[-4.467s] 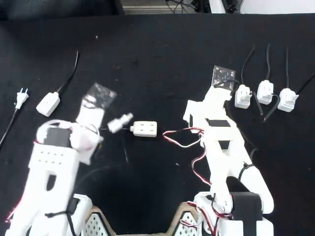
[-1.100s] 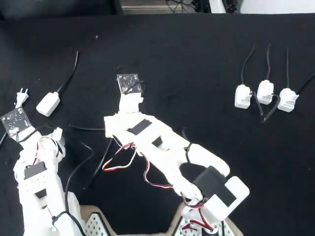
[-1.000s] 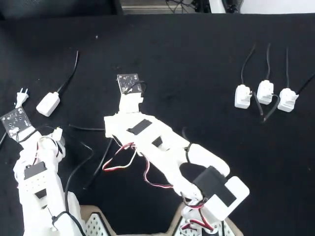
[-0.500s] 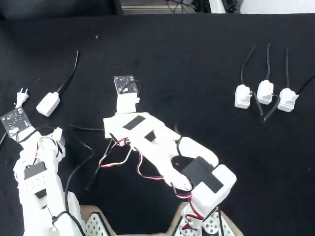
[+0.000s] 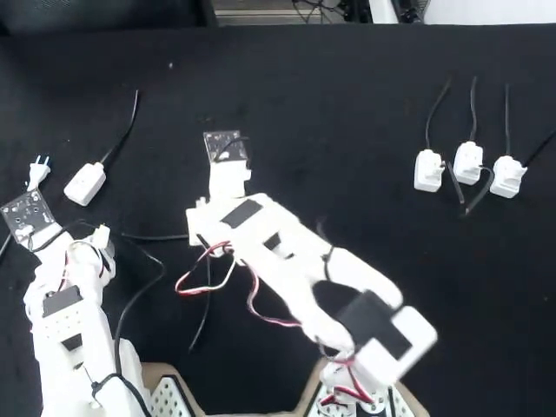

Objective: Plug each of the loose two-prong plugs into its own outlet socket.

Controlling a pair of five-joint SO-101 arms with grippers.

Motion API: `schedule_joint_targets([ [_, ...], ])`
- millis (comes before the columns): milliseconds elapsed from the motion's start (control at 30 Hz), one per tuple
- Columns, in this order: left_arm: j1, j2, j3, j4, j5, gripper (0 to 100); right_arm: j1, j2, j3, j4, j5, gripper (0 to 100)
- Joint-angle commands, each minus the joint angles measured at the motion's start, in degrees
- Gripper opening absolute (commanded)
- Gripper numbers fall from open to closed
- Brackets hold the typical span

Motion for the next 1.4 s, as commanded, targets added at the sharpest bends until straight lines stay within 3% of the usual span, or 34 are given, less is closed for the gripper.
schedule_joint_targets([
  [0, -0.57, -0.88, -2.59, -1.05, 0.44, 21, 3.08, -8.57, -1.98, 3.34, 6.07, 1.1],
  [267, -0.57, -0.88, -2.59, -1.05, 0.35, 21, 14.95, -21.85, -2.33, 9.58, 19.25, 1.1],
  [533, -0.57, -0.88, -2.51, -1.05, 0.26, 21, 28.66, -33.19, -20.26, 24.88, 32.88, 1.1],
  [700, -0.57, -0.88, -2.51, -1.05, 0.26, 21, 30.15, -33.63, -27.82, 31.03, 46.07, 1.1],
  [833, -0.57, -0.88, -2.51, -1.05, 0.18, 21, 29.98, -33.71, -27.47, 37.27, 62.42, 1.1],
  [967, -0.57, -0.88, -2.51, -1.05, 0.18, 21, 30.07, -34.07, -22.55, 42.90, 77.27, 1.1],
  [1133, -0.57, -0.88, -2.42, -1.05, 0.09, 21, 30.07, -33.98, -7.52, 43.96, 86.42, 1.1],
  [1367, -0.57, -0.88, -2.42, -1.05, 0.09, 21, 30.15, -34.07, 19.56, 28.84, 93.98, 1.1],
])
